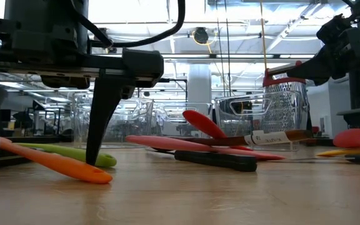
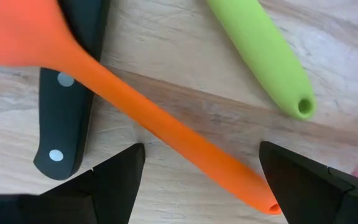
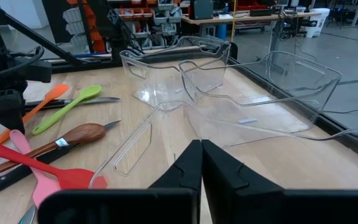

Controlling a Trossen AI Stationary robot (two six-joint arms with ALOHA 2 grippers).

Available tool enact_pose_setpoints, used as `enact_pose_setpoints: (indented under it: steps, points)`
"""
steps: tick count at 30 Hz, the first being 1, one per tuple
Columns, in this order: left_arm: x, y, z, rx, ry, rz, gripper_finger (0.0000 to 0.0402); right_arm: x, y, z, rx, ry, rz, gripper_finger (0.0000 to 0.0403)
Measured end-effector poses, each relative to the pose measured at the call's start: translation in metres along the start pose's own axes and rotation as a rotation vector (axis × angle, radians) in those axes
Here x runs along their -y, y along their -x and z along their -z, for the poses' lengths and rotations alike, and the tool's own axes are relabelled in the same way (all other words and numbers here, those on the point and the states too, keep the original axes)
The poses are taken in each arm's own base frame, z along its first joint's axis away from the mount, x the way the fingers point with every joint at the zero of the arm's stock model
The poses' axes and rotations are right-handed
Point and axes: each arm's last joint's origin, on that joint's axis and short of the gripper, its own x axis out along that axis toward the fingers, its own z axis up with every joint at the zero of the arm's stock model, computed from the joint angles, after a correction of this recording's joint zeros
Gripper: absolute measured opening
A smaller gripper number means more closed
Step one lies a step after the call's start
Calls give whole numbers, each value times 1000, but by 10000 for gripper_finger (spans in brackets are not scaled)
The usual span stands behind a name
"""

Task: Pick & Place Kitchen Items
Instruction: Put the orange spatula in the middle bin

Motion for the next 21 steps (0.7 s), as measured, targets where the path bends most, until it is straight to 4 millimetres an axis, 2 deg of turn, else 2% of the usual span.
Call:
enact_pose_setpoints:
  steps: [8,13,16,21]
  points:
    - [1,0,1,10,-49,26,326,0,0,0,0,0,0,4]
    - [-1,0,-1,1,22,-14,323,0,0,0,0,0,0,4]
    - [-2,0,0,13,66,-12,301,0,0,0,0,0,0,4]
    - [-4,0,-1,20,104,-22,230,0,0,0,0,0,0,4]
